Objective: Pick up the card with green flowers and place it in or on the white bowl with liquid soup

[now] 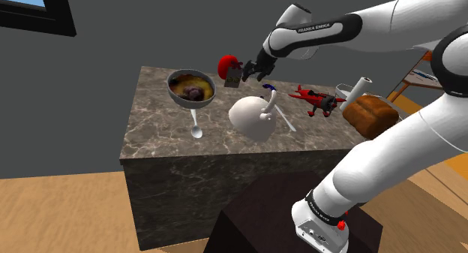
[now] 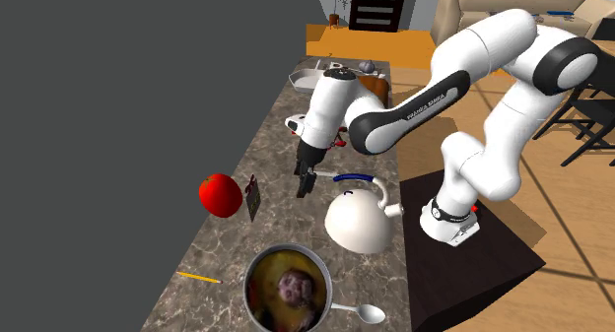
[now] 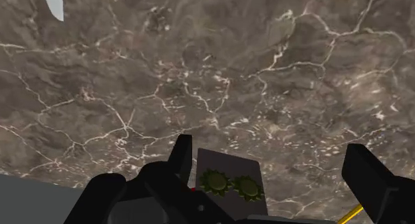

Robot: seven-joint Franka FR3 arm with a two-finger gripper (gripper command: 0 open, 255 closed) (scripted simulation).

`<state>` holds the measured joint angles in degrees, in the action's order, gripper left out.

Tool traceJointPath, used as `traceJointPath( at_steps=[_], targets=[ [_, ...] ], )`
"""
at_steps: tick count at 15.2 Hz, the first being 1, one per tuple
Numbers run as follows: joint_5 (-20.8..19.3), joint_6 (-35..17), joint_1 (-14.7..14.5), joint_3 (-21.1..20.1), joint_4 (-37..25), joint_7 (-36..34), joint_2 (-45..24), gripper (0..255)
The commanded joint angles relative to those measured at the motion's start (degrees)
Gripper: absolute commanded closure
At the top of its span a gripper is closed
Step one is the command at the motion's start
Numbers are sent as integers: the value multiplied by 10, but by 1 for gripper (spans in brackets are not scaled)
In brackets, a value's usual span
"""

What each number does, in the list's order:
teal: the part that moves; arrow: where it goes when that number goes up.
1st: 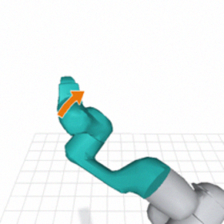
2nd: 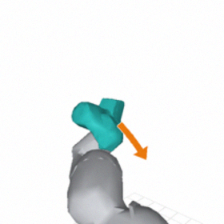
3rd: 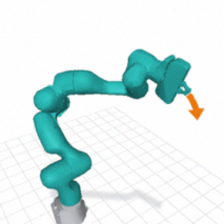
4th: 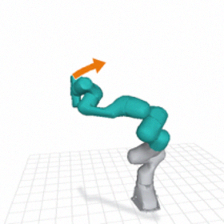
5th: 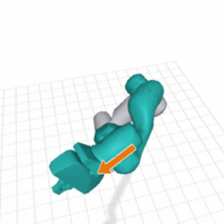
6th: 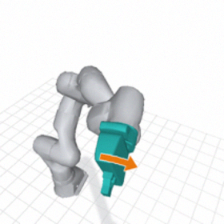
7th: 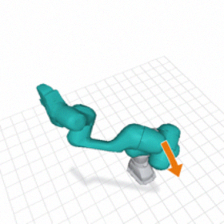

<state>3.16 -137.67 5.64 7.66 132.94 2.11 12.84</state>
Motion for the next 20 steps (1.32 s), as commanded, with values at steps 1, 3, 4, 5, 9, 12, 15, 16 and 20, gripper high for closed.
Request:
traceJointPath(
  at_steps=[1, 3, 4, 5, 9, 12, 15, 16, 20],
  targets=[
    [13, -30, 1, 5, -23, -5, -36, 0],
    [30, -59, 3, 12, -48, -4, -72, 0],
    [39, -73, 5, 15, -61, -2, -89, 0],
    [49, -86, 6, 18, -75, -1, -107, 0],
    [77, -119, 10, 22, -104, 9, -154, 0],
    [87, -135, 10, 20, -109, 16, -175, 0],
    [96, -148, 10, 18, -113, 22, -194, 0],
    [96, -148, 11, 18, -113, 22, -194, 0],
    [96, -148, 11, 18, -113, 22, -194, 0]
  ],
)
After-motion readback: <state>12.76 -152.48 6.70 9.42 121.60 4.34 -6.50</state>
